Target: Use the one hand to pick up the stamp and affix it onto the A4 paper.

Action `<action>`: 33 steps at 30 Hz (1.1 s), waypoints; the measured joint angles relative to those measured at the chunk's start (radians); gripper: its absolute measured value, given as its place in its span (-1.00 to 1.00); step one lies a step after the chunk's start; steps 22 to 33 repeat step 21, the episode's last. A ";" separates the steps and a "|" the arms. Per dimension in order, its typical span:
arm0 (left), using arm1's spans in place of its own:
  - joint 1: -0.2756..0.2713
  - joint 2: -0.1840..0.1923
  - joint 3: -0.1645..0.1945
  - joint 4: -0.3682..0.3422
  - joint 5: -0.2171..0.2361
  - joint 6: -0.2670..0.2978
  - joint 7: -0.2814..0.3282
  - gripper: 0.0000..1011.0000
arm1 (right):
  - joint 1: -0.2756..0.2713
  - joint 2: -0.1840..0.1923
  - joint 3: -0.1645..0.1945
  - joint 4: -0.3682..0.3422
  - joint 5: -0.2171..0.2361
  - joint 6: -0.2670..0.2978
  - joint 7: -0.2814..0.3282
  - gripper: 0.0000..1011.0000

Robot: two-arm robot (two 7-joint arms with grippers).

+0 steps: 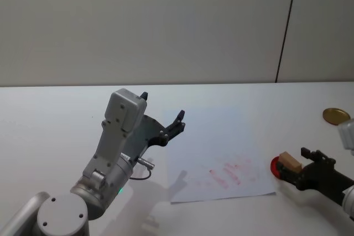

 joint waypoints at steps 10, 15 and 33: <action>0.000 0.000 0.000 0.000 0.000 0.000 0.000 0.96 | -0.018 0.009 0.007 -0.059 0.017 -0.031 -0.019 0.98; 0.000 0.000 0.000 0.000 0.000 0.000 0.000 0.96 | -0.024 0.011 0.009 -0.078 0.022 -0.038 -0.025 0.98; 0.000 0.000 0.000 0.000 0.000 0.000 0.000 0.96 | -0.029 0.014 0.011 -0.096 0.027 -0.045 -0.030 0.98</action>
